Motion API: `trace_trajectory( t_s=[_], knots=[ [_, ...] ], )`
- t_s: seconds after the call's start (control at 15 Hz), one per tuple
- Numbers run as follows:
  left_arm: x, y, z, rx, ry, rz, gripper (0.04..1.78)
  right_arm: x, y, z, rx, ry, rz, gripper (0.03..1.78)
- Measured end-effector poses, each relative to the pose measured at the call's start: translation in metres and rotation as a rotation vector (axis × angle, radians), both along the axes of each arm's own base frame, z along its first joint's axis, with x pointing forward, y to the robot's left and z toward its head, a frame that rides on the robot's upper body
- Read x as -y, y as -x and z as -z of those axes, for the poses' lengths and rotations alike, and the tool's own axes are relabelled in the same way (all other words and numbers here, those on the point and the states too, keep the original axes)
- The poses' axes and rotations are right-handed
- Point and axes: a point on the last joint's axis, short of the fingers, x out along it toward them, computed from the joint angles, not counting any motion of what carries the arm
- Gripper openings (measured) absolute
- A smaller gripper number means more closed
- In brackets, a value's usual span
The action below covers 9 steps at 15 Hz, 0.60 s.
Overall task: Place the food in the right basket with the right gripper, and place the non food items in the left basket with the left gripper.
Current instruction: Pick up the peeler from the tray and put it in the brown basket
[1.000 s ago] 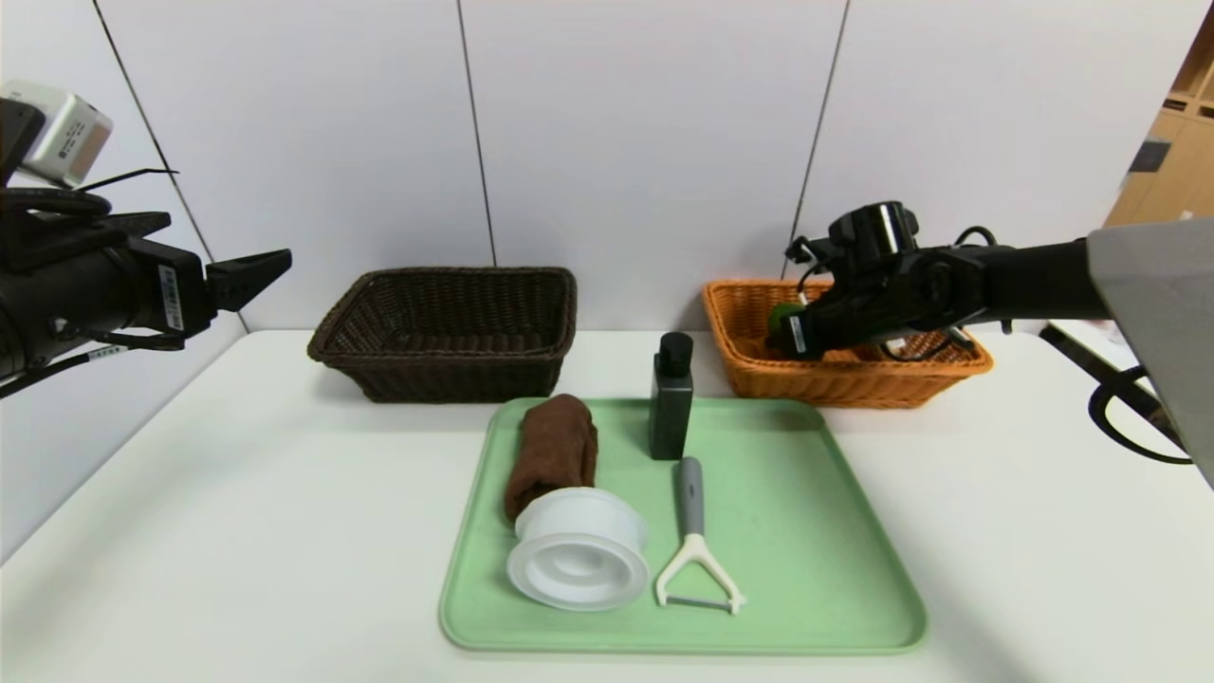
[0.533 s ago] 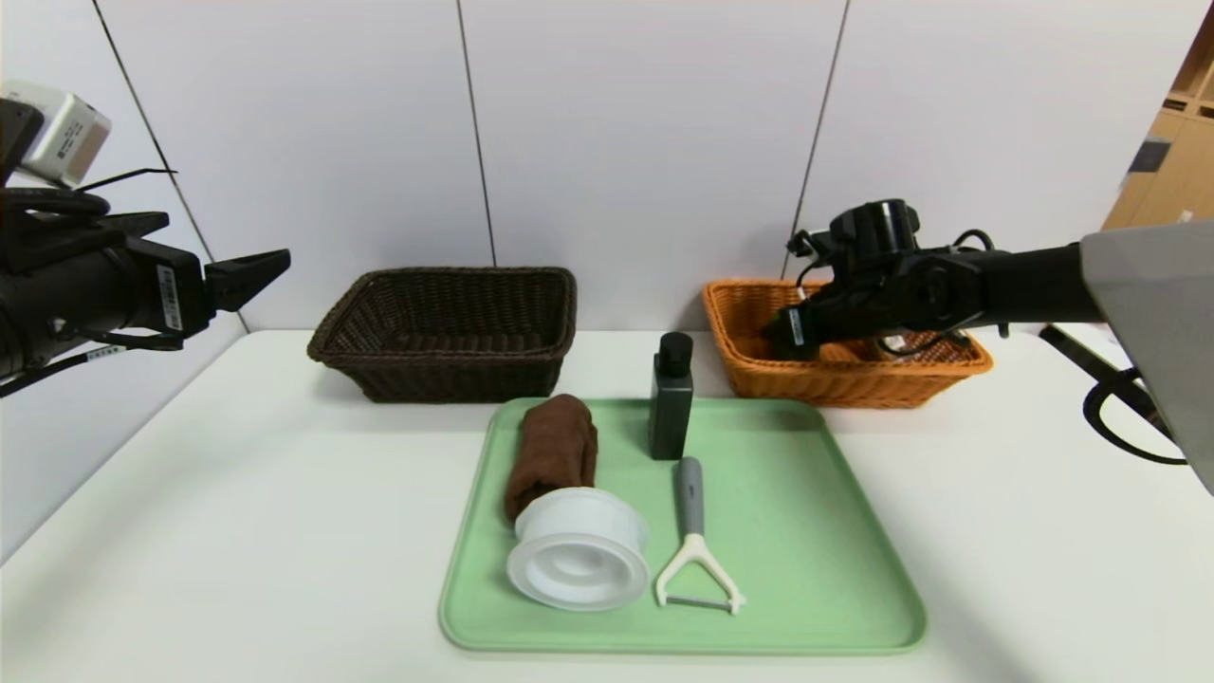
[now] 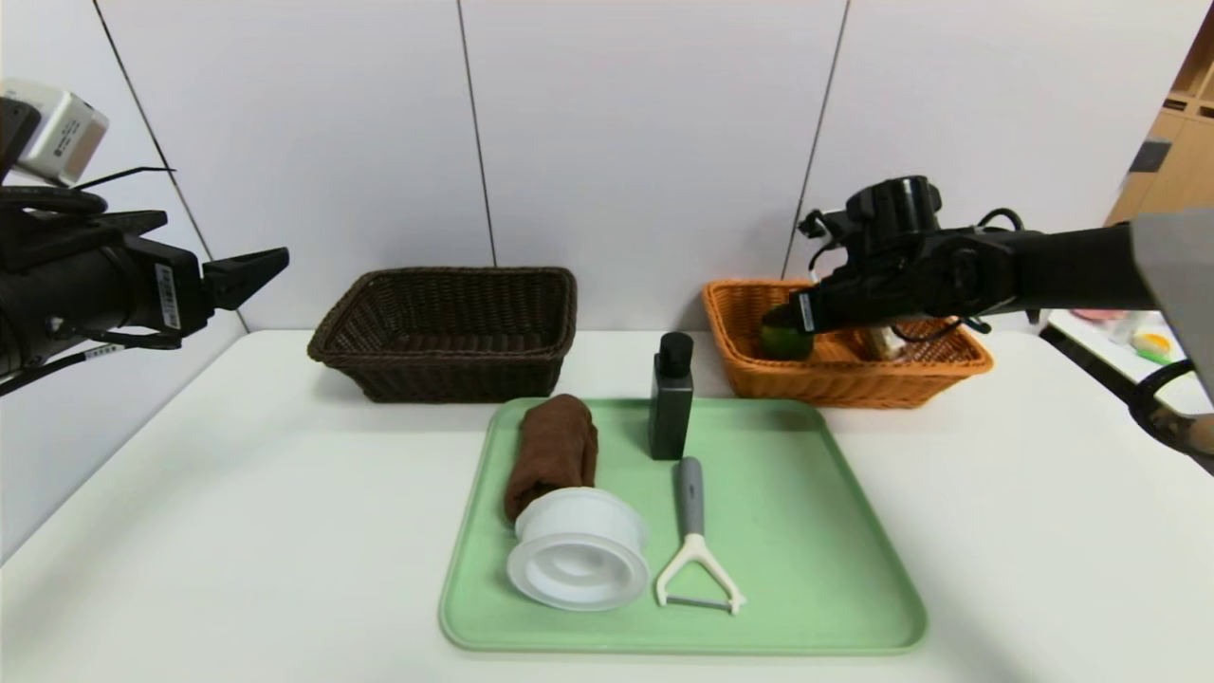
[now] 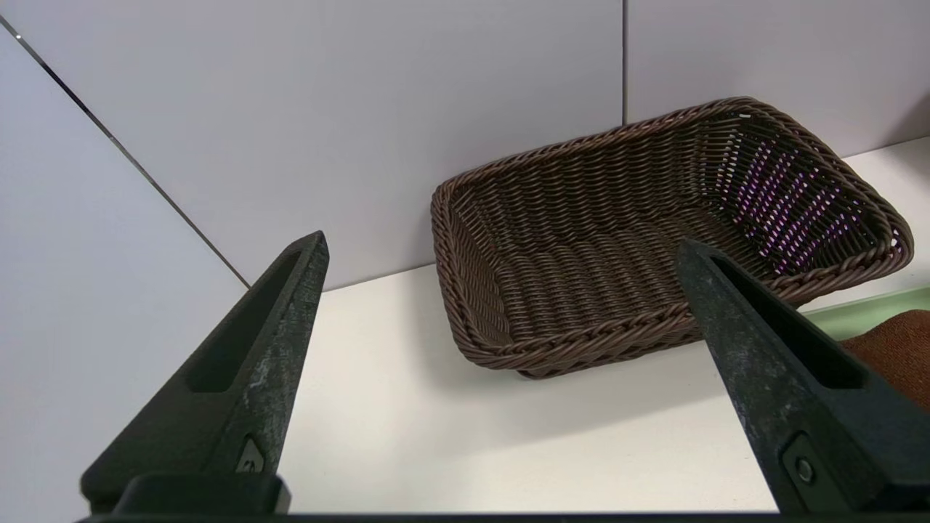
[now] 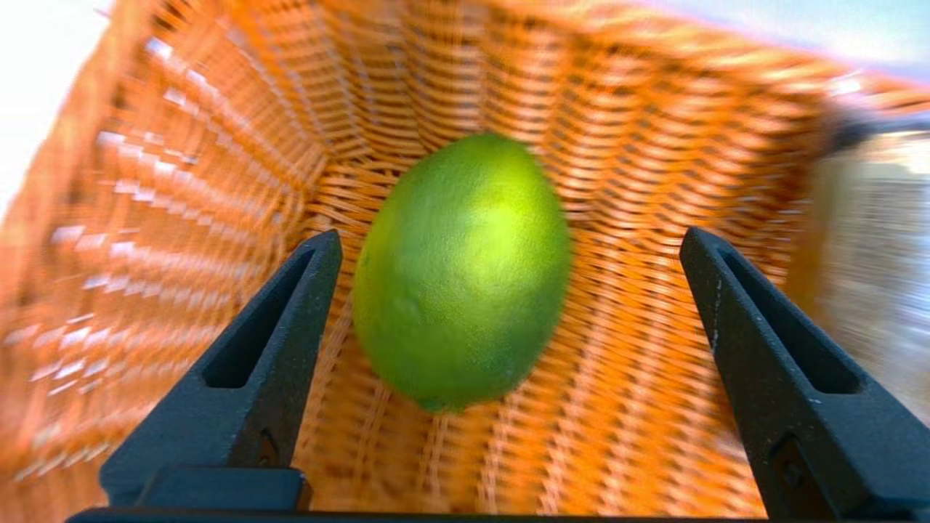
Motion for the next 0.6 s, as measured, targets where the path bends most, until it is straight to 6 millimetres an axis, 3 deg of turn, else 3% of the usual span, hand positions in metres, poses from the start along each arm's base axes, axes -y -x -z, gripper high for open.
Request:
trace_trajectory(
  t_s=[0.33, 0.6],
  knots=[
    [0.0, 0.002, -0.001, 0.008, 0.003, 0.0, 1.69, 0.003, 0.033, -0.044, 0.076, -0.015, -0.005, 1.66],
    [0.0, 0.003, 0.003, -0.002, 0.007, -0.002, 1.69, 0.007, 0.083, -0.085, 0.15, -0.035, 0.06, 1.68]
  ],
)
